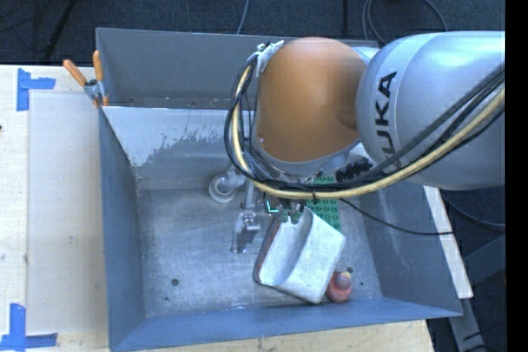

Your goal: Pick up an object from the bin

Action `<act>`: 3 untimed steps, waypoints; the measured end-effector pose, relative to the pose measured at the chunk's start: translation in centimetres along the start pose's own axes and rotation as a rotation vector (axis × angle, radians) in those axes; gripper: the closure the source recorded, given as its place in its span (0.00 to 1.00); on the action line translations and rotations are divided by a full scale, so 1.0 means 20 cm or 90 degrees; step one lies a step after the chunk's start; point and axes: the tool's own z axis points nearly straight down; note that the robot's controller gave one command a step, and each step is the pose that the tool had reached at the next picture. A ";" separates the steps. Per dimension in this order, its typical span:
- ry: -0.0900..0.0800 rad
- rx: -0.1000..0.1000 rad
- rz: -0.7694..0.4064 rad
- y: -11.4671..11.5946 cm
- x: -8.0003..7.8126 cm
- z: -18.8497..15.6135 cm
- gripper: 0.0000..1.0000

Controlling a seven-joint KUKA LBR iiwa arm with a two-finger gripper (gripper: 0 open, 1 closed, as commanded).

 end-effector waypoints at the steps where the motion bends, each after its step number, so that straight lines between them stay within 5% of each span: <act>1: -0.009 -0.003 -0.026 -0.37 -0.04 0.81 0.00; 2: -0.013 -0.003 -0.143 -0.70 -0.17 0.81 0.00; 3: -0.009 0.000 -0.241 -0.67 -0.41 0.67 0.00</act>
Offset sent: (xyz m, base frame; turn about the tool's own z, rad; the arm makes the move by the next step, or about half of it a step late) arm 0.0034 -0.0758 -0.1665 -0.0434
